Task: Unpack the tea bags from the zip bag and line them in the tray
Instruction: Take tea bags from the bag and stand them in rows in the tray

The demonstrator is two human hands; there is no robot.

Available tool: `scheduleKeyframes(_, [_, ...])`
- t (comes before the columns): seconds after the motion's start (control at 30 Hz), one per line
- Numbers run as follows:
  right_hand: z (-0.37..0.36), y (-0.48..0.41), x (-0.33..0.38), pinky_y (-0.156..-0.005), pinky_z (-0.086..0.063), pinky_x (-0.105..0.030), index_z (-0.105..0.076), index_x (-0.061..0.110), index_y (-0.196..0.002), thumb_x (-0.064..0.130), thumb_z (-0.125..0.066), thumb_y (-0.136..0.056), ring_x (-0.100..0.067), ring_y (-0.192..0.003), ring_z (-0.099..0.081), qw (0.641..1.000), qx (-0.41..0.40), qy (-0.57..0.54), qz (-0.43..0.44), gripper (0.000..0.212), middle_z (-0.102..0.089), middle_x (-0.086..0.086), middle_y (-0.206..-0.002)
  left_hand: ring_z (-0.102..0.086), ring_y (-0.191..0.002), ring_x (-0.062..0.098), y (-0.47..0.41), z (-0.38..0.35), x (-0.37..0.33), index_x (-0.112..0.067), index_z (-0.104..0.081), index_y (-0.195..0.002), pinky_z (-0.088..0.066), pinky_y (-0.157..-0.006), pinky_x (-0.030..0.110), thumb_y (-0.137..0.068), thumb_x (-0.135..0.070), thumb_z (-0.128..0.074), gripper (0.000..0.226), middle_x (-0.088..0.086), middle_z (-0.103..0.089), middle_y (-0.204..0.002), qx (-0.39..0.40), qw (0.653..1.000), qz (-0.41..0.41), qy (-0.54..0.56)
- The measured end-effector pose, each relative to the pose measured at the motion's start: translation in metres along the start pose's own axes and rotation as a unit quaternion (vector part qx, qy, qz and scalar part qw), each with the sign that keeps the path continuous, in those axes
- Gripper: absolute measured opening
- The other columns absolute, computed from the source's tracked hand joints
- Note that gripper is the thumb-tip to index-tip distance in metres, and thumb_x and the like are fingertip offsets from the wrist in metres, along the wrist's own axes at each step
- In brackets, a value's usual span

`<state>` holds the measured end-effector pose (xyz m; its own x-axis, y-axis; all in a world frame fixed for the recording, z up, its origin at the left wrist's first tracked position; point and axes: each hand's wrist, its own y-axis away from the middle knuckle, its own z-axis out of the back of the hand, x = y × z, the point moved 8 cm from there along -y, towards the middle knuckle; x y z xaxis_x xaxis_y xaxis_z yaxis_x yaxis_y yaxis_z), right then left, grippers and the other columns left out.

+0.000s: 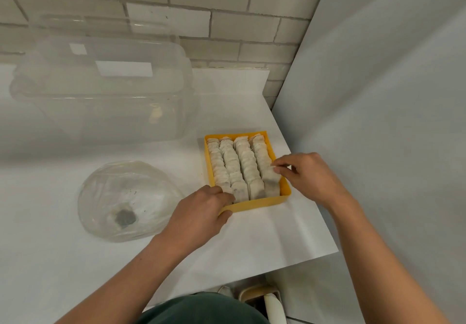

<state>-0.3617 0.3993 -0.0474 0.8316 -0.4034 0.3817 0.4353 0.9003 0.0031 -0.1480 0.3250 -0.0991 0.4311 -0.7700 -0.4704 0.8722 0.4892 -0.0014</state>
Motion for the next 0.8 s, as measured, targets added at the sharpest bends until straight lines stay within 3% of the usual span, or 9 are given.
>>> scheduleKeyframes(0.13, [-0.022, -0.001, -0.019, -0.08, -0.046, -0.021, -0.079, 0.03, -0.113, 0.027, -0.068, -0.098, 0.0, -0.075, -0.057, 0.994, 0.105, 0.031, -0.018, 0.019, -0.076, 0.013, -0.106, -0.058, -0.114, 0.017, -0.001, -0.009, 0.003, -0.03, -0.069, -0.126, -0.055, -0.077, 0.037, -0.105, -0.025, -0.054, 0.026, -0.009, -0.063, -0.114, -0.007, 1.0, -0.001, -0.024])
scheduleKeyframes(0.3, [-0.038, -0.004, -0.02, -0.084, -0.047, -0.025, -0.077, 0.027, -0.117, 0.028, -0.066, -0.099, -0.01, -0.096, -0.063, 0.986, 0.14, 0.09, 0.004, 0.021, -0.073, 0.011, -0.115, -0.064, -0.094, 0.021, -0.003, -0.01, 0.006, -0.026, -0.078, -0.106, -0.056, -0.058, 0.038, -0.099, -0.016, -0.065, 0.018, -0.006, -0.066, -0.094, -0.061, 0.998, -0.011, -0.021])
scheduleKeyframes(0.47, [-0.046, -0.006, -0.015, -0.091, -0.049, -0.037, -0.069, 0.031, -0.124, 0.038, -0.072, -0.091, -0.019, -0.11, -0.057, 0.98, 0.136, 0.14, 0.026, 0.034, -0.062, 0.006, -0.116, -0.063, -0.096, 0.02, -0.003, -0.01, 0.006, -0.027, -0.078, -0.107, -0.055, -0.061, 0.037, -0.101, -0.018, -0.061, 0.02, -0.006, -0.066, -0.097, -0.069, 0.997, -0.007, -0.016])
scheduleKeyframes(0.67, [-0.046, -0.007, -0.012, -0.084, -0.05, -0.037, -0.074, 0.029, -0.093, 0.049, -0.075, -0.086, -0.015, -0.099, -0.052, 0.986, 0.113, 0.118, 0.037, 0.021, -0.056, 0.009, -0.1, -0.06, -0.107, 0.017, -0.004, -0.01, 0.005, -0.029, -0.075, -0.117, -0.056, -0.071, 0.038, -0.106, -0.024, -0.053, 0.025, -0.008, -0.066, -0.109, -0.056, 0.998, 0.002, -0.015])
scheduleKeyframes(0.8, [-0.051, -0.011, -0.008, -0.082, -0.05, -0.037, -0.078, 0.034, -0.092, 0.05, -0.077, -0.083, -0.015, -0.097, -0.049, 0.977, 0.144, 0.149, 0.047, 0.018, -0.051, 0.01, -0.097, -0.059, -0.108, 0.017, -0.004, -0.011, 0.005, -0.029, -0.074, -0.117, -0.055, -0.072, 0.037, -0.107, -0.024, -0.051, 0.026, -0.008, -0.066, -0.109, -0.044, 0.999, 0.009, -0.02])
